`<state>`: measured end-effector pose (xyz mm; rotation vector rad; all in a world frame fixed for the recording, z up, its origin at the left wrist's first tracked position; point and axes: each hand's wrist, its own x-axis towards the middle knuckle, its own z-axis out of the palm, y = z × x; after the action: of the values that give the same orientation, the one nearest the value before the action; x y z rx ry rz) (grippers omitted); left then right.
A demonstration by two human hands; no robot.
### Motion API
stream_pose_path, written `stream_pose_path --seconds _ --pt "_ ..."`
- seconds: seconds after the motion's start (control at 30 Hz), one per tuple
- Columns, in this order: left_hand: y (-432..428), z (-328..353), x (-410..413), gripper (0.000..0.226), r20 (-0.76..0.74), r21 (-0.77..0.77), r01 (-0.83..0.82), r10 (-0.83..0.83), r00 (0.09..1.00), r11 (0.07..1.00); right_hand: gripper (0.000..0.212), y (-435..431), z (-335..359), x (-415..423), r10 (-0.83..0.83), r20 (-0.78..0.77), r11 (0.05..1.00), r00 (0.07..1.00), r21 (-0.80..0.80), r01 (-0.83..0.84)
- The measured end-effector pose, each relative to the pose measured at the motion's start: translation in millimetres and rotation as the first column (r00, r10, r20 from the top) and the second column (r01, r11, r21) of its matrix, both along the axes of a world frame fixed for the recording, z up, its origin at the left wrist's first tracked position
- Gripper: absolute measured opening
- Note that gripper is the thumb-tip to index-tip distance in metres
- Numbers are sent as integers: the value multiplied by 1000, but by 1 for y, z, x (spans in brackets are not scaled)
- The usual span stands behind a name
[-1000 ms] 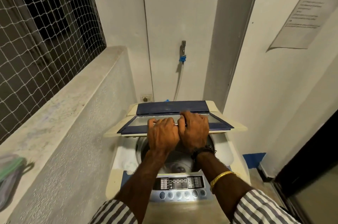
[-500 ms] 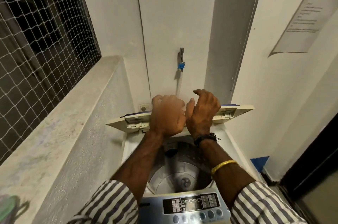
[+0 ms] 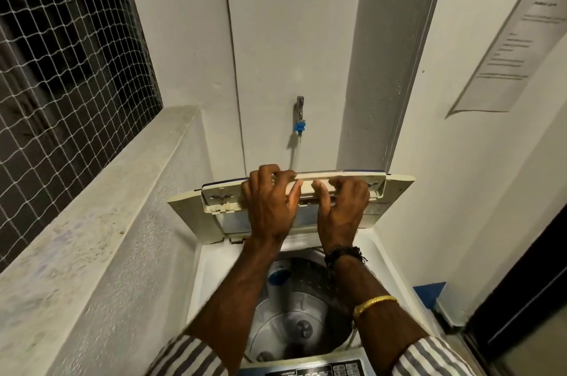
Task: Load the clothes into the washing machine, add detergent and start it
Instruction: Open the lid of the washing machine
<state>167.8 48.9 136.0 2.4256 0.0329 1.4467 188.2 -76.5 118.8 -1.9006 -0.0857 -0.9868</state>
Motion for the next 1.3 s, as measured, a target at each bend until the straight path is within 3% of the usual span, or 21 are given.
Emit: stream_pose_path --seconds 0.1,0.2,0.37,0.63,0.8,1.1,1.3 --pt "-1 -14 3 24 82 -295 40 -16 997 955 36 1 6 7 63 -12 993 998 100 -62" --pt "-3 -21 13 30 214 -513 181 -79 974 839 34 1 13 18 92 -13 979 996 184 -88" --pt "-7 -13 32 36 326 -679 220 18 945 701 28 -2 11 44 145 -22 960 989 246 -136" --pt "19 -6 70 32 225 -642 129 25 974 756 31 3 19 94 194 -62 952 979 254 -173" --pt "32 -3 95 52 135 -679 122 -40 990 724 36 15 18 125 178 -118 974 977 163 -158" --pt "49 -4 134 55 36 -686 113 -121 992 719 45 30 15 158 192 -173 981 966 23 -191" --pt "48 -4 138 55 31 -679 108 -118 992 726 51 32 10 163 210 -185 977 960 16 -211"
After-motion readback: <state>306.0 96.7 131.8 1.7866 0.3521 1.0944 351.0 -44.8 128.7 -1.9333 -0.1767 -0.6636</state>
